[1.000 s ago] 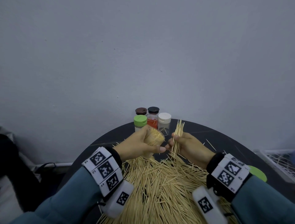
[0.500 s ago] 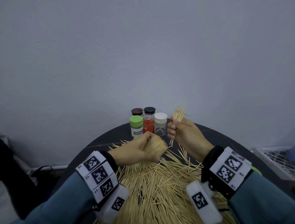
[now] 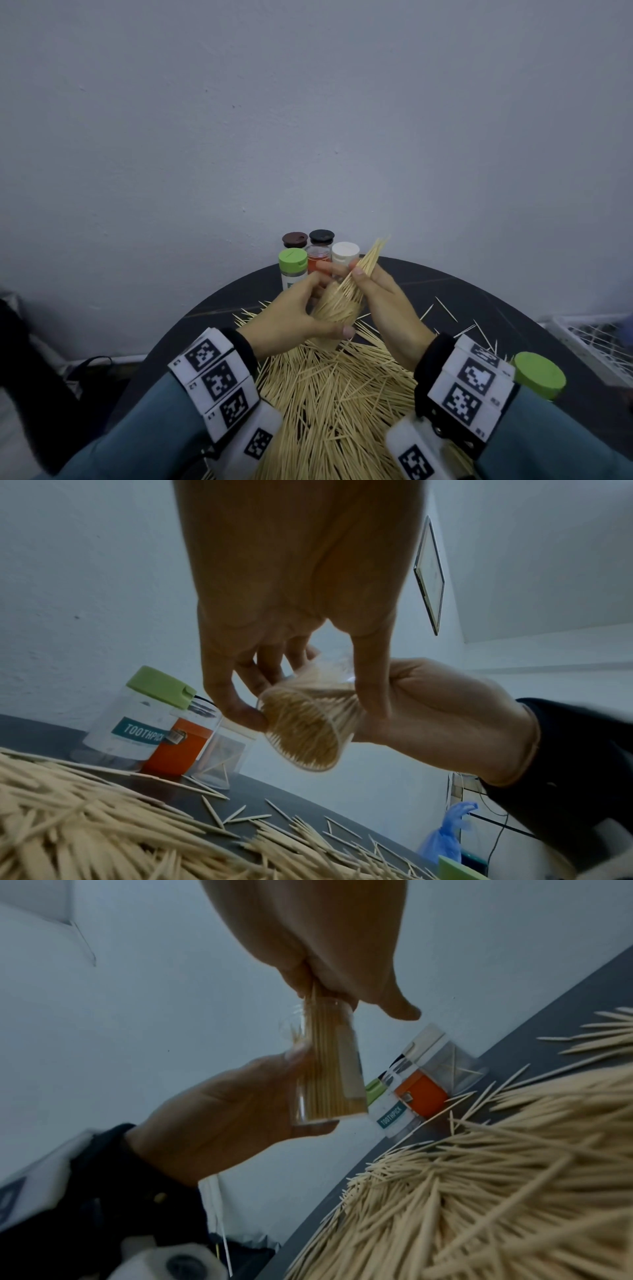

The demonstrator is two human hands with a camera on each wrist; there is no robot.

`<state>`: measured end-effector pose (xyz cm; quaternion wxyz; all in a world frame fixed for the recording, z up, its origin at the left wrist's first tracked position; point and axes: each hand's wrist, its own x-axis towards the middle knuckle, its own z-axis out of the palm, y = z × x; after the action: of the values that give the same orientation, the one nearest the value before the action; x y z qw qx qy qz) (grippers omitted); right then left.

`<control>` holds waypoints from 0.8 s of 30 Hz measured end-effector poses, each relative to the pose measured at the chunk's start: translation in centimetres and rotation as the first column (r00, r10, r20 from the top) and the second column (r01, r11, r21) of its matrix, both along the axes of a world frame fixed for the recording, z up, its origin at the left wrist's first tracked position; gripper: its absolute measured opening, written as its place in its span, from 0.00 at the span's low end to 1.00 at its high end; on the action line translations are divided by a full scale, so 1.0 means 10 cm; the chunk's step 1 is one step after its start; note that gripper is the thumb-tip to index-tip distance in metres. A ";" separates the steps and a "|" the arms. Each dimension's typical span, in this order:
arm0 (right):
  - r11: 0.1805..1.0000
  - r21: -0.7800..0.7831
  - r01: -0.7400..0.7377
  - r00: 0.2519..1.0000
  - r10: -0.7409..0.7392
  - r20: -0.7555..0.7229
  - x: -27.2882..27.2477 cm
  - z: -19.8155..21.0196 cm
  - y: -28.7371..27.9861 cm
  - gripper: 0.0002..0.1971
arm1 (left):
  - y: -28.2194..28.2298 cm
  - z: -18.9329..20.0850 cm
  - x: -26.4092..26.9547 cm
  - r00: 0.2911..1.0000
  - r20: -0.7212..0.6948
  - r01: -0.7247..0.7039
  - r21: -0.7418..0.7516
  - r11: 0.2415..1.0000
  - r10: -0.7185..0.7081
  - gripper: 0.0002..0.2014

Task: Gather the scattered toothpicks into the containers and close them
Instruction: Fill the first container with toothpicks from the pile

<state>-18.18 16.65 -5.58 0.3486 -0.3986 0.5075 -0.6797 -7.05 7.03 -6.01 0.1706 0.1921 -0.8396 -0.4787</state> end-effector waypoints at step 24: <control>0.997 0.074 0.021 0.990 -0.011 -0.142 -0.04 0.02 0.02 0.17 | -0.01 0.03 0.01 0.999 -0.044 0.029 0.062 0.998 -0.026 0.31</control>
<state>-18.55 16.84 -5.37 0.3211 -0.4283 0.5593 -0.6330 -6.95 6.97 -5.75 0.1761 0.1752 -0.8229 -0.5110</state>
